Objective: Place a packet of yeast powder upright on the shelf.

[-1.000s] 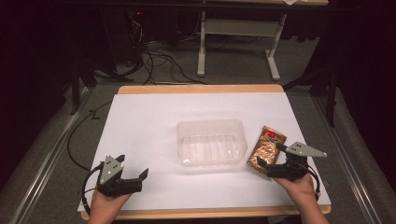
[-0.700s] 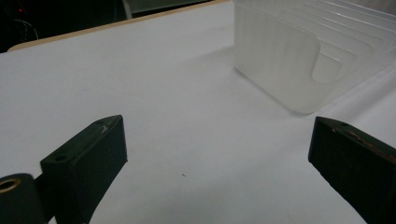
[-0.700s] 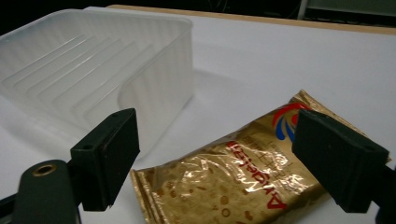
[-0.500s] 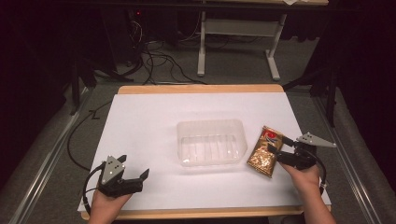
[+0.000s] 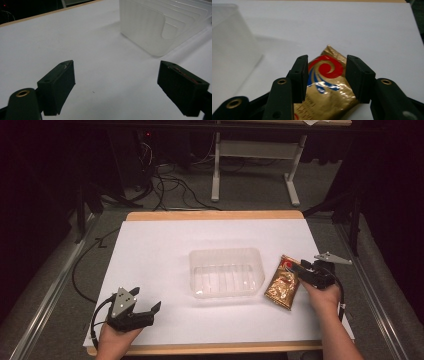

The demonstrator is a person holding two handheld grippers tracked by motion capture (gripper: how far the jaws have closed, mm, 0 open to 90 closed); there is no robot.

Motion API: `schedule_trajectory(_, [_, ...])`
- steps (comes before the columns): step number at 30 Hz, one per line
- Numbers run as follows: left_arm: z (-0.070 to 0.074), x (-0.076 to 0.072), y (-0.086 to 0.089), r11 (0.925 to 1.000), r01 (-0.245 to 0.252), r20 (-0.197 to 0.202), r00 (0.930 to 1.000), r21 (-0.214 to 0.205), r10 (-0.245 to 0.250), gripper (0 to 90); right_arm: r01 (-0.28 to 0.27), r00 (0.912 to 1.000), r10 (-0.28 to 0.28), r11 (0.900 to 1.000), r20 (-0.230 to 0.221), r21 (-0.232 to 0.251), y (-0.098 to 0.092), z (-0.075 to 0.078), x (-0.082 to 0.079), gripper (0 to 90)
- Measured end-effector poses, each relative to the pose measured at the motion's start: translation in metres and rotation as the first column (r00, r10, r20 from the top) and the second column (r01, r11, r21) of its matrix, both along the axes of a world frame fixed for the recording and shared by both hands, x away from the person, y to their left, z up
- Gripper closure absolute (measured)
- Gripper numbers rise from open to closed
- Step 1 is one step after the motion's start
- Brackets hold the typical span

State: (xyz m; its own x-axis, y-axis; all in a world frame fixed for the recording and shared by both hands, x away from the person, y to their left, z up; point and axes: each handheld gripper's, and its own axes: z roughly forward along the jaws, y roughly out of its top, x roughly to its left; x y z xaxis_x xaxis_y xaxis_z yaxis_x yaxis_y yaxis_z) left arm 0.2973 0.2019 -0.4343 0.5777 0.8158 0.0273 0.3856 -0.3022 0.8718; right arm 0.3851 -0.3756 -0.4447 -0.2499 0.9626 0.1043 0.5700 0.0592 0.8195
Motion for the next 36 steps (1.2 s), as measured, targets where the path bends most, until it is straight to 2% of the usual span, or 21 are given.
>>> schedule_trajectory(5, [0.0, 0.0, 0.001, 0.9999, -0.014, 0.01, 0.9998, -0.001, 0.014, 15.4, 0.064, 0.9977, -0.063, 0.9979, -0.026, 0.012, -0.014, -0.007, 0.012, 58.8])
schedule_trajectory(13, [-0.003, 0.0, -0.001, 0.9999, -0.012, 0.005, 0.9999, 0.009, 0.012, 15.6, 0.116, 0.9906, -0.111, 0.9911, -0.079, 0.065, -0.034, -0.017, 0.025, 59.3])
schedule_trajectory(17, [-0.003, 0.0, -0.003, 0.9998, -0.006, 0.003, 1.0, 0.019, 0.006, 15.6, 0.115, 0.9864, -0.1, 0.9875, -0.13, 0.108, -0.04, -0.025, 0.03, 51.8])
schedule_trajectory(19, [-0.004, 0.0, -0.002, 0.9998, -0.008, 0.001, 1.0, 0.017, 0.008, 15.7, 0.106, 0.9839, -0.088, 0.9881, -0.155, 0.112, -0.038, -0.028, 0.032, 50.5])
schedule_trajectory(20, [-0.004, 0.0, -0.002, 0.9998, -0.01, 0.002, 0.9999, 0.016, 0.01, 15.7, 0.1, 0.9847, -0.082, 0.9888, -0.153, 0.111, -0.036, -0.028, 0.032, 51.4])
schedule_trajectory(23, [-0.003, -0.001, -0.001, 0.9998, -0.009, 0.004, 0.9999, 0.015, 0.009, 15.7, 0.086, 0.9847, -0.073, 0.9935, -0.158, 0.075, -0.033, -0.028, 0.031, 57.1])
schedule_trajectory(26, [-0.003, -0.002, -0.001, 0.9999, -0.009, 0.004, 1.0, 0.014, 0.009, 15.6, 0.077, 0.9827, -0.062, 0.9939, -0.175, 0.08, -0.032, -0.03, 0.03, 68.7])
schedule_trajectory(29, [-0.003, -0.001, -0.001, 0.9999, -0.008, 0.002, 1.0, 0.015, 0.008, 15.6, 0.066, 0.982, -0.056, 0.9967, -0.181, 0.048, -0.03, -0.03, 0.028, 80.9])
schedule_trajectory(36, [-0.003, 0.0, -0.001, 0.9999, -0.007, -0.002, 1.0, 0.013, 0.007, 15.7, 0.044, 0.9857, -0.043, 0.999, -0.163, 0.003, -0.026, -0.028, 0.024, 89.4])
